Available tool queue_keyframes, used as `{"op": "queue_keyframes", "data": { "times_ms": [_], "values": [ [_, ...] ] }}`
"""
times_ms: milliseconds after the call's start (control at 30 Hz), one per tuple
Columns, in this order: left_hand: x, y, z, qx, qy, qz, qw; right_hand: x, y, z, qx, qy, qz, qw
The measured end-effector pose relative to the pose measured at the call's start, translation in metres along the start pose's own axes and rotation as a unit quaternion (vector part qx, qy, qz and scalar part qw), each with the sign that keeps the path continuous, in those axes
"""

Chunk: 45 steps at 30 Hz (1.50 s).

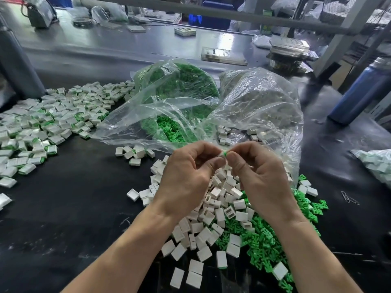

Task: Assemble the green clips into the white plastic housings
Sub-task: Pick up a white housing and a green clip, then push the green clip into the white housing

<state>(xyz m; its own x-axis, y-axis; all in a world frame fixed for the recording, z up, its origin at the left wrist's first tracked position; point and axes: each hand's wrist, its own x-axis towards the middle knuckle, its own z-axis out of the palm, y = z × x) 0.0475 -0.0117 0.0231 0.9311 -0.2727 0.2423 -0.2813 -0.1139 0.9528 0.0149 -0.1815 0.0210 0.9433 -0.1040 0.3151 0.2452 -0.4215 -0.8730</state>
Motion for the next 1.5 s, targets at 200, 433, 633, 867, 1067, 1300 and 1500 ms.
{"op": "queue_keyframes", "data": {
  "times_ms": [200,433,633,867,1067,1300,1500],
  "values": [
    [0.01,-0.011,-0.037,0.192,0.03,-0.088,0.977,0.005,0.012,-0.015,-0.019,0.027,0.034,0.999],
    [0.025,-0.023,-0.078,0.238,0.147,-0.133,0.951,0.007,0.017,-0.023,-0.066,0.025,0.042,0.997],
    [0.026,-0.033,-0.09,0.343,0.198,-0.147,0.906,0.006,0.015,-0.032,-0.124,-0.002,0.088,0.988],
    [0.027,-0.037,-0.094,0.428,0.223,-0.135,0.866,0.007,0.005,-0.057,-0.173,-0.061,0.192,0.964],
    [0.025,-0.037,-0.081,0.419,0.198,-0.116,0.879,0.005,0.003,-0.064,-0.161,-0.118,0.266,0.943],
    [0.029,-0.044,-0.08,0.447,0.196,-0.123,0.864,0.006,0.004,-0.066,-0.146,-0.135,0.28,0.939],
    [0.027,-0.035,-0.082,0.487,0.154,-0.142,0.848,0.006,0.007,-0.072,-0.187,-0.141,0.291,0.928]
  ]
}}
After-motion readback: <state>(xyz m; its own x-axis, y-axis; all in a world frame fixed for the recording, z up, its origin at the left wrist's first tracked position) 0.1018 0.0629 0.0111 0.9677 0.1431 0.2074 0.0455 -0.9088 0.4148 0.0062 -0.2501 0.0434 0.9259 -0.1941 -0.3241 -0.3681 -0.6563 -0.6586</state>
